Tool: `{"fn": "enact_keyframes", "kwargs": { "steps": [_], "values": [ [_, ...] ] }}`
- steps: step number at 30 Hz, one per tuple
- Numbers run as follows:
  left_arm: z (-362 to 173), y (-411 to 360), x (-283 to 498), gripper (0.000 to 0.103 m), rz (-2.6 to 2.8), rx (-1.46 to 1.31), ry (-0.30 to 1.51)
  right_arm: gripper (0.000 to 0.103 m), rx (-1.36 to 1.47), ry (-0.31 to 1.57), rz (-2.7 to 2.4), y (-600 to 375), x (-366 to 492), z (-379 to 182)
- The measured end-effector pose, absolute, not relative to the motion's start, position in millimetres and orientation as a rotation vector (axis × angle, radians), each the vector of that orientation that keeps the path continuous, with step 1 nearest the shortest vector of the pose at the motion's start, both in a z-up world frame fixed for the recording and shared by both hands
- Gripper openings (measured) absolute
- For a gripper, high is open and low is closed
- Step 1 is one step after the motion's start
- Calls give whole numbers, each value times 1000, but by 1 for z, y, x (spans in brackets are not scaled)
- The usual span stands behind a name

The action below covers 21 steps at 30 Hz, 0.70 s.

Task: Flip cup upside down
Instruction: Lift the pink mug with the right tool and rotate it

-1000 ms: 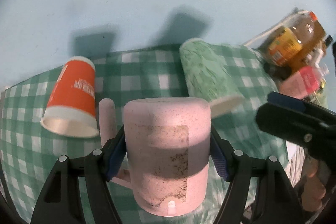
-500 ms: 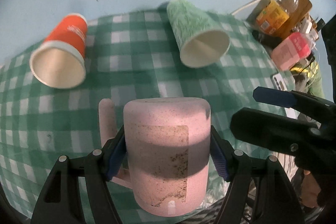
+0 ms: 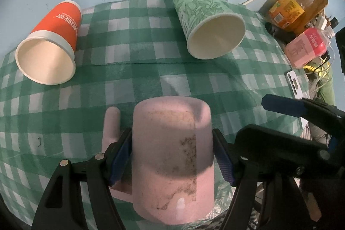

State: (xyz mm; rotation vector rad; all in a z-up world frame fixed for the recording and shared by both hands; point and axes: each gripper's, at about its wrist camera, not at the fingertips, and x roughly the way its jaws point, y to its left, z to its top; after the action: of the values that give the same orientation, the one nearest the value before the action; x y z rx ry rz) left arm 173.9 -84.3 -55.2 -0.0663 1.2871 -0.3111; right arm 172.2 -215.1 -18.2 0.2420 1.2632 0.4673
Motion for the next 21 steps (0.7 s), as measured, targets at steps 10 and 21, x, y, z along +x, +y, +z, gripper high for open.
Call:
{"fn": "enact_keyframes", "kwargs": {
  "steps": [10,21],
  "values": [
    [-37,-74,164,81,-313,-63,1259,93,265,1256,466,-220,173,-15],
    [-11,-33,140,88,-301,-77,1183,93,269,1264,482,-208,166,-9]
  ]
}}
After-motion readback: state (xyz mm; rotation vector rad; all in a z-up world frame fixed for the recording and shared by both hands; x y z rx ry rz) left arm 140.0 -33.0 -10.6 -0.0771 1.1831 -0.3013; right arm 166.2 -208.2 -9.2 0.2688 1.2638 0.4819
